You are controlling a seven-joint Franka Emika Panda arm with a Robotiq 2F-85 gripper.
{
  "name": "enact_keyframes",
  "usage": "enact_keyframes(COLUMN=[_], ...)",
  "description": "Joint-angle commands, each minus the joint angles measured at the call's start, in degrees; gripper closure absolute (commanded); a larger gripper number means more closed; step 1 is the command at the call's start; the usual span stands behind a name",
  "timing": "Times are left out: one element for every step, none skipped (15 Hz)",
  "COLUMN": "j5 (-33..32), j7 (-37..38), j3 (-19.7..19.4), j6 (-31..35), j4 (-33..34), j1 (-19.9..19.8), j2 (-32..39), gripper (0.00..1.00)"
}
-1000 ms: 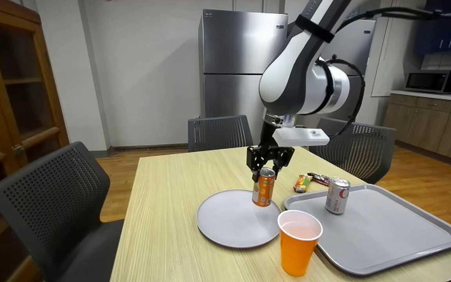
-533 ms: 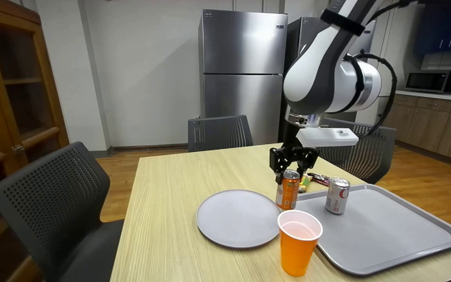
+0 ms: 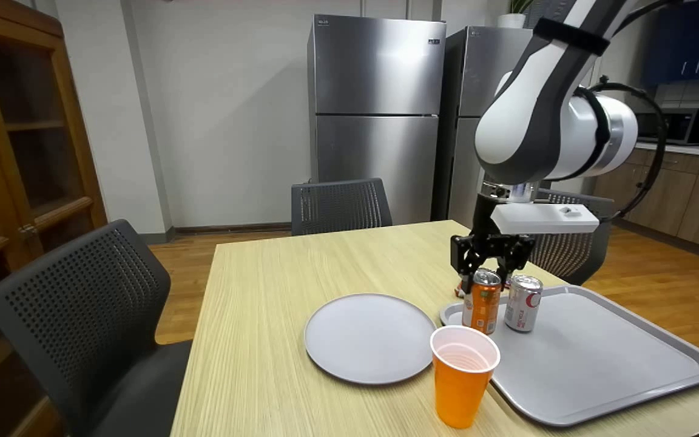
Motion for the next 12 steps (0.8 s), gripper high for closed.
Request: enact_keyframes(j5=[-2.87,-3.2,-3.6,-3.78,-4.0,-4.04,-4.05,-4.07,-3.8,-3.77,-2.78,-2.54], j7=[4.62,5.09,5.7,6.11,6.55,6.77,7.06,7.2,7.27,7.53,7.18,7.22], j3=[-2.25,-2.64,-3.15,-3.42,-3.81,-4.12,-4.47,-4.8,-4.99,-5.33,-5.0,-5.11], j6=[0.66,0.67,0.85,0.95,1.24,1.62,2.27,3.15,3.88,4.7,5.53,6.17], j4=[-3.8,-4.26,-4.68,-5.04,-5.36,-5.66,-5.99,-6.28,-6.54,-6.82,-7.14,-7.37], j1=[1.09,1.09,1.08,0.93,0.86,0.77,0.79,0.8,0.69,0.74,0.3,0.27], j2=[-3.68,-3.8,-3.86,-3.9,-3.82,-3.7,-3.51,-3.2,-2.81,-2.58,-2.43,-2.24], gripper=[0.62,0.62,0.62,0.62,0.62,0.62,0.62,0.62,0.62,0.62,0.62,0.62])
